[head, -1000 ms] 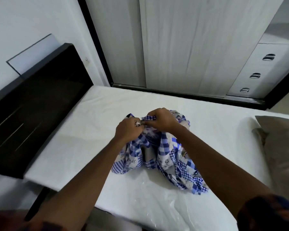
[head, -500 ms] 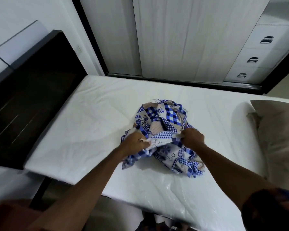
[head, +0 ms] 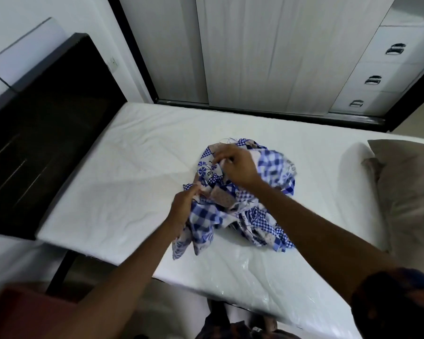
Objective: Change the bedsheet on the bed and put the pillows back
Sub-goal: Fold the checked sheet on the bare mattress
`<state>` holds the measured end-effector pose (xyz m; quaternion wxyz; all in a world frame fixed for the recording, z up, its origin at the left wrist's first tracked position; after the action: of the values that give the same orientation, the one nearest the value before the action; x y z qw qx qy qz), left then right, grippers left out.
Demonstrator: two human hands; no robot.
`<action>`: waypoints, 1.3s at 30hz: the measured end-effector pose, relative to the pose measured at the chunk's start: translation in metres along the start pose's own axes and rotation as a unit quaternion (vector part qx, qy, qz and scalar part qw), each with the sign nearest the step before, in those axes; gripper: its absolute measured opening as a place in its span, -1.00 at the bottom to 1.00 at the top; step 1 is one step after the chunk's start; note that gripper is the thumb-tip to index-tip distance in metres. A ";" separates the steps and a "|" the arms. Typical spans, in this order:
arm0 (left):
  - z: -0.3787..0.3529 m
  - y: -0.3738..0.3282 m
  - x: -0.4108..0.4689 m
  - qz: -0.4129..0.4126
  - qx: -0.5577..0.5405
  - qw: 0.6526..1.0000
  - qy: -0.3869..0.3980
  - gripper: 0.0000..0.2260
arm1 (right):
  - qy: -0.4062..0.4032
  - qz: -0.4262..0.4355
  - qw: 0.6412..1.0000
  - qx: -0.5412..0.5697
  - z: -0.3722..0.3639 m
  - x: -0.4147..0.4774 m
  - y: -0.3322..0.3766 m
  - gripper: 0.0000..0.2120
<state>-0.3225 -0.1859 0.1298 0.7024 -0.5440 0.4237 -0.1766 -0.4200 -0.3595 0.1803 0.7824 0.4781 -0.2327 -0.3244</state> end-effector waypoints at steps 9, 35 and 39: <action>0.013 0.047 -0.009 0.177 -0.127 0.976 0.003 -0.55 | 0.287 -0.080 0.951 0.084 -0.088 -0.090 -0.005 -0.81; -0.018 0.079 -0.028 -0.053 0.374 0.873 0.309 -0.83 | 0.086 -0.407 0.880 -0.231 -0.055 -0.059 -0.150 -0.78; -0.002 0.094 -0.027 -0.009 0.325 0.902 0.284 -0.75 | 0.004 -0.424 0.897 -0.122 -0.045 -0.067 -0.172 -0.58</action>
<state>-0.3600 -0.1353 0.0548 0.6886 -0.2159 0.5194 -0.4576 -0.4843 -0.3403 0.0026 0.6238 0.4340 0.0368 -0.6490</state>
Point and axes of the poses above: each hand's wrist, its own x-axis towards the middle knuckle, its own z-axis out of the back of the hand, y = z × x, the point moved 3 cm from there along x, towards the middle knuckle, and after that the axes turned 7 degrees about -z, right-handed, at the moved point
